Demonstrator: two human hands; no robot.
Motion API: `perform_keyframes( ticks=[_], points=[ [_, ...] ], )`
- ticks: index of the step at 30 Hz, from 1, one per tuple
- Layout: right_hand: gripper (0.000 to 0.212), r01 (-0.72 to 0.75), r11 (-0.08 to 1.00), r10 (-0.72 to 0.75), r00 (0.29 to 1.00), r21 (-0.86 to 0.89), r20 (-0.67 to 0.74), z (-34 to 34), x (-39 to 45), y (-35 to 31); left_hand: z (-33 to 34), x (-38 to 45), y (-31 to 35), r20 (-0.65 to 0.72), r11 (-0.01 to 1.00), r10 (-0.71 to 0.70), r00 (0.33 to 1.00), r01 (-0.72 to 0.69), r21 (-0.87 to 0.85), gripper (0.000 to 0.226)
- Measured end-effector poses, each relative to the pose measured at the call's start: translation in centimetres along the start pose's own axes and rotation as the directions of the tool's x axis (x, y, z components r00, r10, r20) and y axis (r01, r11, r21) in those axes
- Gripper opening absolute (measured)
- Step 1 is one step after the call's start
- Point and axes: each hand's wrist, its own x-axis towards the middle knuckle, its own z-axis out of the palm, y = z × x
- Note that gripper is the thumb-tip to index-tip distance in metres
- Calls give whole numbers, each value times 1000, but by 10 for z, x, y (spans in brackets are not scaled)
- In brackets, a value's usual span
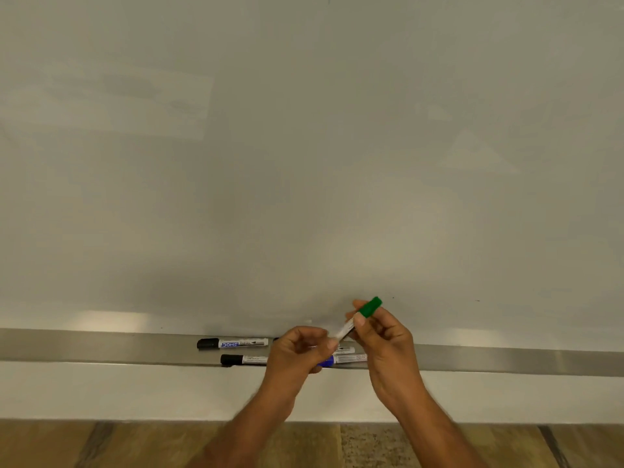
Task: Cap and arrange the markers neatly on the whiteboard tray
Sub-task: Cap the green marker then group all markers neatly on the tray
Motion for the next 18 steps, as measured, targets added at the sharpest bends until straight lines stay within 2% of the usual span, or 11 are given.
perform_keyframes(
  ticks=[2, 4, 6, 8, 10, 11, 13, 15, 18],
  points=[
    [29, 88, 966, -83, 996, -245, 29, -5, 3, -2, -19, 5, -5, -12, 975, 121, 993, -117, 189, 41],
    [30, 249, 806, -214, 968, -537, 128, -12, 6, 3, -44, 13, -11, -43, 876, 256, 966, -213, 434, 26],
    [36, 376, 574, -256, 926, -727, 276, -24, 10, 13, -72, 23, -14, -49, 674, 409, 911, -265, 690, 17],
    [47, 382, 382, -132, 924, -841, 360, -40, 14, 25, -99, 31, -17, 26, 401, 534, 845, -280, 872, 15],
    [47, 400, 196, -9, 914, -895, 407, -56, 17, 36, -123, 36, -19, 67, 227, 546, 835, -225, 948, 20],
    [42, 421, 132, 24, 904, -897, 428, -62, 18, 41, -132, 37, -20, 60, 189, 527, 848, -186, 964, 21],
    [32, 432, 74, 55, 898, -899, 436, -69, 19, 48, -143, 38, -22, 34, 146, 480, 877, -119, 982, 20],
    [26, 417, 48, 82, 904, -908, 420, -73, 18, 53, -146, 37, -25, 30, 116, 442, 896, -91, 989, 24],
    [25, 397, 26, 85, 913, -917, 398, -76, 15, 59, -143, 36, -30, 33, 122, 408, 912, -91, 988, 29]
  ],
)
